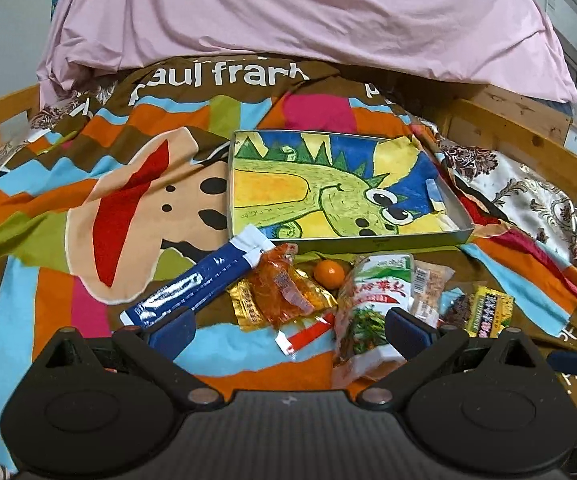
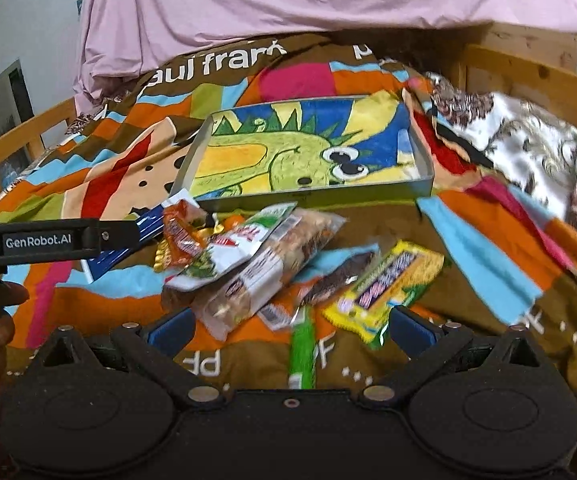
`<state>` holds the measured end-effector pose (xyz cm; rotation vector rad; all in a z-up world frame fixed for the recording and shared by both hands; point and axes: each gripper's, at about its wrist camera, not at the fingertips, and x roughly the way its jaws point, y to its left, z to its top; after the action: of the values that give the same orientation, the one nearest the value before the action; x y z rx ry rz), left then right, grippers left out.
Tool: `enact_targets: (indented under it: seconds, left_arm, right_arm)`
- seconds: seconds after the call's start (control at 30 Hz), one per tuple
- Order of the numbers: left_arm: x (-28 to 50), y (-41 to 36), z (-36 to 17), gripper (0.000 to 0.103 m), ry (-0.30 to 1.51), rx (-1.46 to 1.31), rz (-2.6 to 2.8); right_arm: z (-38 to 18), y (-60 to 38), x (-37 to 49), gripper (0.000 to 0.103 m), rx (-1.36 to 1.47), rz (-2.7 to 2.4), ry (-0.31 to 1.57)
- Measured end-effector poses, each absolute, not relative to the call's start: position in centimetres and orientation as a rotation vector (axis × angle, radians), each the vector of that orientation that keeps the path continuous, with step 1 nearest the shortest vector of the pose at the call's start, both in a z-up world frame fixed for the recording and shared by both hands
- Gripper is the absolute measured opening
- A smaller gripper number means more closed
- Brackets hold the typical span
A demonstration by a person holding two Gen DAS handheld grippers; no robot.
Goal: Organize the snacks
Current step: 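Move both tools down toward the snacks beside the dinosaur tray, then grasp the white-green seaweed bag with the left tool while the right tool grasps the granola bar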
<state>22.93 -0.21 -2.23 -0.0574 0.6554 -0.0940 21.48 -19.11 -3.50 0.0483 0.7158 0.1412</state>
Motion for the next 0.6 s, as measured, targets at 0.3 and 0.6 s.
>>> enact_targets:
  seconds: [0.3,0.6]
  left_arm:
    - [26.0,0.2,-2.4,0.103,0.687,-0.085,-0.095]
    - [28.3,-0.7,-3.9,0.103,0.757,-0.038,-0.168]
  right_arm:
    - [-5.1,-16.4,23.8,0.103,-0.110,0.216,0.701]
    - [-7.2,-12.2,24.9,0.102,-0.280,0.300,0.576]
